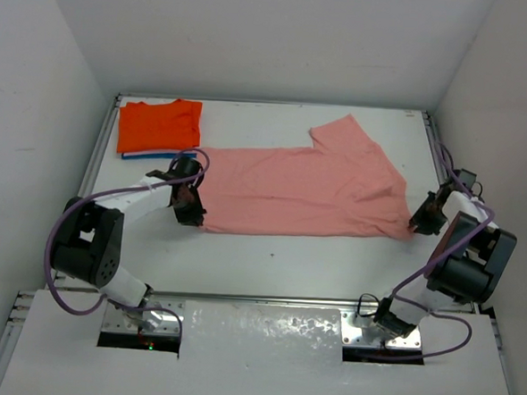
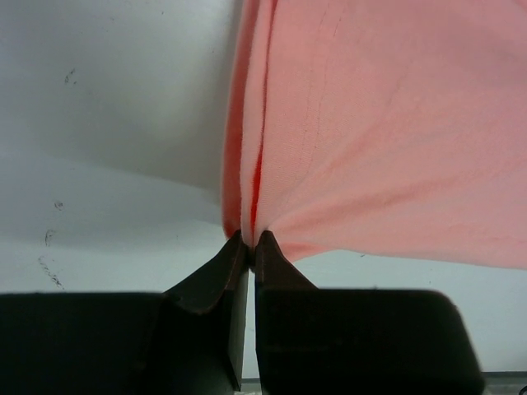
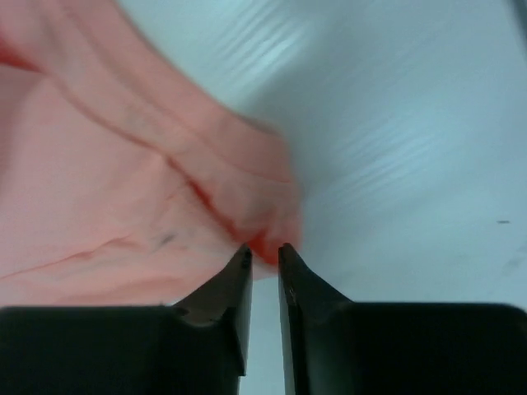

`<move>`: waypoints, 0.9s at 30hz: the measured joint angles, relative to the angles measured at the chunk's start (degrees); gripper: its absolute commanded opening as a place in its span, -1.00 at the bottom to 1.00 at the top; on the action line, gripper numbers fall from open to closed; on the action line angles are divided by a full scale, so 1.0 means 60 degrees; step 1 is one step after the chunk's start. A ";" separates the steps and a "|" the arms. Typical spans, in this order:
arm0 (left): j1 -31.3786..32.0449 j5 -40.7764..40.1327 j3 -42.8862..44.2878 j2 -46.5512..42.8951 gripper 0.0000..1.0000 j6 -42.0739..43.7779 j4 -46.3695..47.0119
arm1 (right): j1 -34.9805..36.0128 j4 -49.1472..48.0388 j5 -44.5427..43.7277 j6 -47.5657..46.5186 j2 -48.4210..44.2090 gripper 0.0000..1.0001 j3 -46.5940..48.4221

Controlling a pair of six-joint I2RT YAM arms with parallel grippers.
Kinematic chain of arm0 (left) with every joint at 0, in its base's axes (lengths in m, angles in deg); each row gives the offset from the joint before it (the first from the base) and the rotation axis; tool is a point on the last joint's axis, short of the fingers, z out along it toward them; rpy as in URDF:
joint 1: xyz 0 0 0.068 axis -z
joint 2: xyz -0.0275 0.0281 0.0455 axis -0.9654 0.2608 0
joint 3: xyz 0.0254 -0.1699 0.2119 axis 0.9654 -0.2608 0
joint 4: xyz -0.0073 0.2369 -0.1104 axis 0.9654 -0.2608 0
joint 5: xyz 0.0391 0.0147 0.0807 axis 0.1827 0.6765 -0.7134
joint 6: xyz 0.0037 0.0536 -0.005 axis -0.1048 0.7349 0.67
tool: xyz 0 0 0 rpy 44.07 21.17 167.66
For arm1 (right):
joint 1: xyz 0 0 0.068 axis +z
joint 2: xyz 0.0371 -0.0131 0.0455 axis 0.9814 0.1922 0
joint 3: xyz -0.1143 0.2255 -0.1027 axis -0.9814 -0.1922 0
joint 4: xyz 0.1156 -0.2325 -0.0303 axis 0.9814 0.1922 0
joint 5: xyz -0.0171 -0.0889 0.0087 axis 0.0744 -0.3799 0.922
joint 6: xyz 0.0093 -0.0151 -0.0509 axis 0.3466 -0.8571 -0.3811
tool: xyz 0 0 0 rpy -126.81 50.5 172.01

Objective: Fold and stack the t-shirts
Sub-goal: Fold the flattened tshirt in 1/3 of the way

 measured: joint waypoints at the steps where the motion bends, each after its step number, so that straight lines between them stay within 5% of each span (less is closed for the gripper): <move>1: 0.0000 0.0007 -0.0007 0.0000 -1.00 0.0018 -0.0007 | 0.0000 -0.0135 0.0324 -0.0040 -0.0113 -0.39 -0.0138; 7: -0.0004 -0.0018 -0.0044 -0.0004 -1.00 0.0062 -0.0004 | 0.0047 -0.0721 0.1880 -0.0058 -0.0346 -0.18 -0.0659; 27: -0.0423 -0.0229 0.0029 -0.0018 -1.00 0.0168 -0.0113 | 0.0106 -0.0780 0.1923 -0.0962 -0.0419 -0.33 -0.0809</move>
